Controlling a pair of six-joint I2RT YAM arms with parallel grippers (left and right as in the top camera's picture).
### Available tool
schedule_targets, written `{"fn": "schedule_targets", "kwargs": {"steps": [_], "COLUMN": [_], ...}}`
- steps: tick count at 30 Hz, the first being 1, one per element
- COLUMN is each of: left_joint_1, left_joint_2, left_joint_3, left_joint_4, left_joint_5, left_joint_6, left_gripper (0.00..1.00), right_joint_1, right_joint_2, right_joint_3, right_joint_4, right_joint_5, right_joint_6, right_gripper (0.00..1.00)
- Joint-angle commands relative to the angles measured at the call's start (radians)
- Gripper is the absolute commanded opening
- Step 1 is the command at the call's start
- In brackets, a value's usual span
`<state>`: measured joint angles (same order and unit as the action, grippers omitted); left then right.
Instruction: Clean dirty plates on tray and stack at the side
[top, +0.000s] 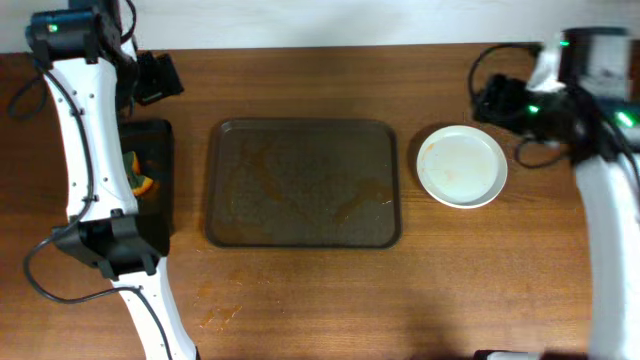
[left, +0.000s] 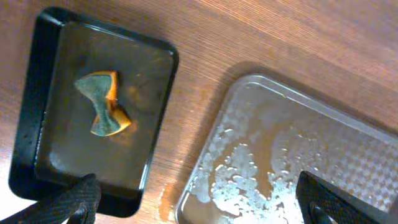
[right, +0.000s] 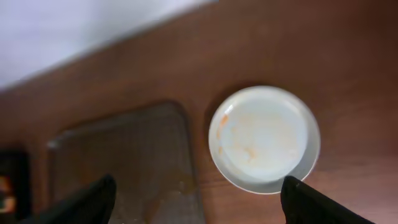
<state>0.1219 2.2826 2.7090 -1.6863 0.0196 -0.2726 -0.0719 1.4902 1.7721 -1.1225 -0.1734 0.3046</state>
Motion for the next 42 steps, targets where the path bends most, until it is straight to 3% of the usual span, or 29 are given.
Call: {"fn": "schedule_targets", "kwargs": {"steps": [1,7,10,12,14,16,20,24,31,33,42], "left_joint_1": [-0.012,-0.01,-0.01,-0.01,-0.01,-0.01,-0.01,-0.01,-0.01,-0.01,-0.01], "left_joint_2": [-0.016,-0.016,-0.016,-0.016,-0.016,-0.016,-0.016,-0.016,-0.016,-0.016,-0.016], "left_joint_3": [0.009,0.009,0.009,0.009,0.009,0.009,0.009,0.009,0.009,0.009,0.009], "left_joint_4": [-0.002,-0.002,-0.002,-0.002,-0.002,-0.002,-0.002,-0.002,-0.002,-0.002,-0.002], "left_joint_5": [0.011,0.011,0.011,0.011,0.011,0.011,0.011,0.011,0.011,0.011,0.011], "left_joint_6": [0.016,0.016,0.016,0.016,0.016,0.016,0.016,0.016,0.016,0.016,0.016], "left_gripper": [0.99,0.99,0.99,0.99,0.99,0.99,0.99,0.99,0.99,0.99,0.99], "right_joint_1": [0.006,0.006,0.006,0.006,0.006,0.006,0.006,0.016,0.032,0.032,0.032], "right_joint_2": [-0.186,-0.262,-0.27,-0.362,-0.555,-0.753,-1.182,-1.403,-1.487,-1.487,-1.487], "right_joint_3": [0.025,0.024,-0.023,-0.202,-0.581,-0.884,-1.305,-1.542,-1.767,-1.767,-1.767], "right_joint_4": [-0.006,-0.019,-0.037,0.108,0.441,0.666,0.788,0.902,1.07,1.047,1.044], "right_joint_5": [0.027,0.032,0.142,0.139,0.057,0.022,0.043,0.043,0.104,0.215,0.205], "right_joint_6": [-0.013,-0.013,-0.013,-0.021,-0.154,-0.196,-0.196,-0.196,-0.196,-0.196,-0.196], "right_gripper": [0.98,0.98,0.98,0.98,0.98,0.98,0.98,0.98,0.98,0.98,0.99]}}
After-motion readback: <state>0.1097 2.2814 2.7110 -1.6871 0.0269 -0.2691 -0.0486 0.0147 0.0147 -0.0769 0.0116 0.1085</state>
